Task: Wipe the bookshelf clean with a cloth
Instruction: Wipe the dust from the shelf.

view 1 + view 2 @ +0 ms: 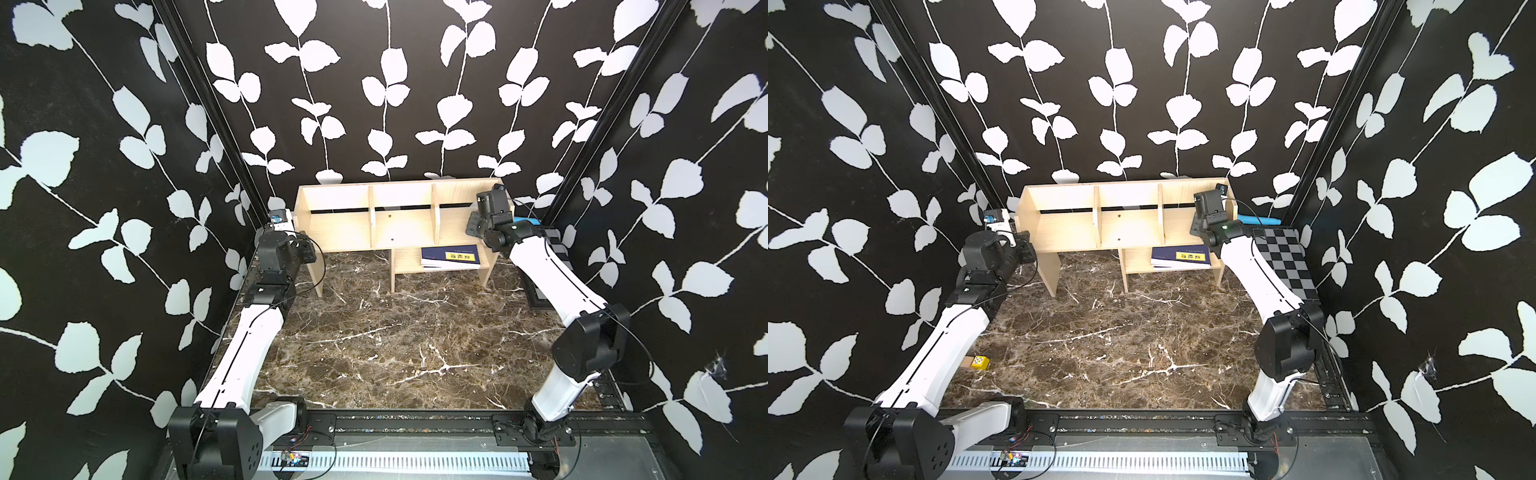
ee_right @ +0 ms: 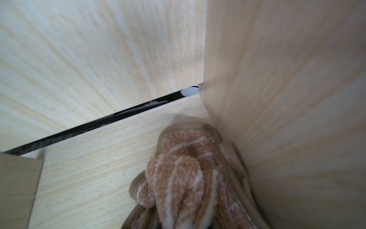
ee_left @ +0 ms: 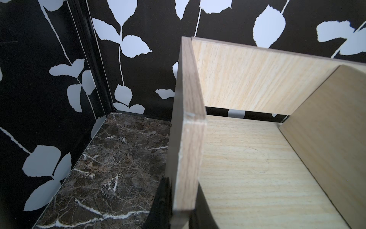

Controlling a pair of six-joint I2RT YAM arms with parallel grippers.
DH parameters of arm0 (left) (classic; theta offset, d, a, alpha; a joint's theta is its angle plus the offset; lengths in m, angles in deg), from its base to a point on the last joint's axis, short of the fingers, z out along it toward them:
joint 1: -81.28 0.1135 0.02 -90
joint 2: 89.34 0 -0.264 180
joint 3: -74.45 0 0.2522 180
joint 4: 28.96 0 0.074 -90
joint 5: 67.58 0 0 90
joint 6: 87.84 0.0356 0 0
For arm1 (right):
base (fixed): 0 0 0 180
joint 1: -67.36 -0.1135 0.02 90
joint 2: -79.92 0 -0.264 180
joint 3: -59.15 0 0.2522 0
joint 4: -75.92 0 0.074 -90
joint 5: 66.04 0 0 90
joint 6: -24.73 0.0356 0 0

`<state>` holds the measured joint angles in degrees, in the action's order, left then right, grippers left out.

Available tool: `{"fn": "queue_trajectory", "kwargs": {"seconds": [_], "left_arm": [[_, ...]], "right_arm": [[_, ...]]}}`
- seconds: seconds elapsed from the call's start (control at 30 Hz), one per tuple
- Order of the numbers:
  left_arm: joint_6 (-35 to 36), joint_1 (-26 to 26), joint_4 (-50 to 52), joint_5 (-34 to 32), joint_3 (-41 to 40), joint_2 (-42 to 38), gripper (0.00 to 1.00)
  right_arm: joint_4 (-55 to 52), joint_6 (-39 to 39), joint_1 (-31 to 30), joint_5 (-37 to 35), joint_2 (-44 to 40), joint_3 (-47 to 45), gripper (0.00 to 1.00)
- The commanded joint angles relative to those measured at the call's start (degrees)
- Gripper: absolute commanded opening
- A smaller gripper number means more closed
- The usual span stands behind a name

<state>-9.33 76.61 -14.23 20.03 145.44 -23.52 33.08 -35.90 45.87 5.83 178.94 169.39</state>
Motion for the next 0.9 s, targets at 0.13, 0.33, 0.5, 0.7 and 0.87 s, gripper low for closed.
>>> {"fn": "queue_trajectory", "kwargs": {"seconds": [0.13,0.33,0.5,0.7,0.87], "left_arm": [[-9.5,0.3,3.9,3.5,0.4,-0.2,0.00],[-9.8,0.3,3.6,3.8,0.1,-0.3,0.00],[-9.9,0.2,3.6,4.1,0.2,0.0,0.00],[-9.9,0.3,3.7,4.1,0.3,0.0,0.00],[-9.9,0.3,3.8,4.2,0.3,0.1,0.00]], "right_arm": [[-0.2,-2.2,-4.7,8.8,5.5,2.7,0.00],[-0.7,-4.1,-2.5,0.5,5.1,4.8,0.00],[1.0,-8.8,-2.0,-7.1,-0.3,0.6,0.00],[3.6,-8.7,-2.9,-4.0,-4.9,-8.9,0.00],[8.3,-8.6,-7.3,-2.5,-6.9,-14.6,0.00]]}}
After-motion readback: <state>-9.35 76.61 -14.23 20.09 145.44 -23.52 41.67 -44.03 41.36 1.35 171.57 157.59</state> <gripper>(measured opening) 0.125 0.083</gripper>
